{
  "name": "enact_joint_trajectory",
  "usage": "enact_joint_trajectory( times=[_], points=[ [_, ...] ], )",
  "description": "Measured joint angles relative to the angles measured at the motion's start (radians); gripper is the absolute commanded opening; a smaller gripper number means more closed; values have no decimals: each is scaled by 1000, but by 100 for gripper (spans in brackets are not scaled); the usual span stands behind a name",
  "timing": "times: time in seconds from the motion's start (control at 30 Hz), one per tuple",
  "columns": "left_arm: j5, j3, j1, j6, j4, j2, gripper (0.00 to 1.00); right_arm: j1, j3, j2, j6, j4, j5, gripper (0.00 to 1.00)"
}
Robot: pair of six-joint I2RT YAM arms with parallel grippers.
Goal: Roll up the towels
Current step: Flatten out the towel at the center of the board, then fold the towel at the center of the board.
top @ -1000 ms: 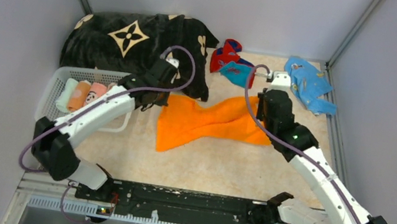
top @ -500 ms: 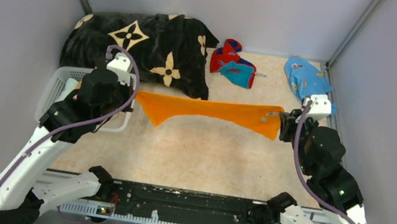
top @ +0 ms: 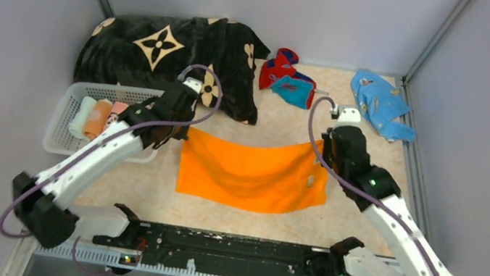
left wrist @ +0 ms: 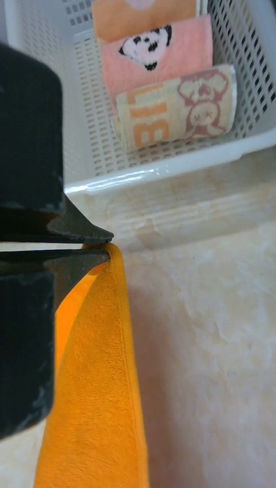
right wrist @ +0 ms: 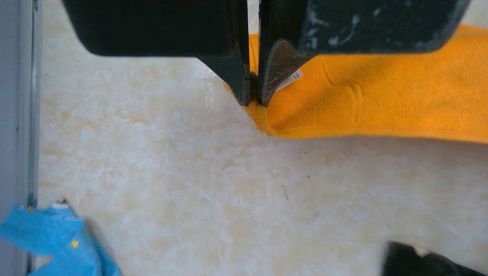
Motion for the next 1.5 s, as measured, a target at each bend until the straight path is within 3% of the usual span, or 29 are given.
enact_joint_trajectory(
  times=[0.27, 0.43, 0.63, 0.87, 1.5],
  points=[
    [69, 17, 156, 62, 163, 378, 0, -309, -100, 350, 40, 256, -116, 0],
    [100, 153, 195, 109, 231, 535, 0, -355, -91, 499, 45, 420, -140, 0],
    [120, 202, 212, 171, 292, 612, 0, -367, -10, 645, 0, 464, -129, 0],
    [145, 159, 213, 204, 306, 591, 0, -367, -11, 624, -5, 435, -146, 0],
    [241, 3, 201, 220, 187, 383, 0, -367, -211, 303, 69, 212, -249, 0]
  ],
)
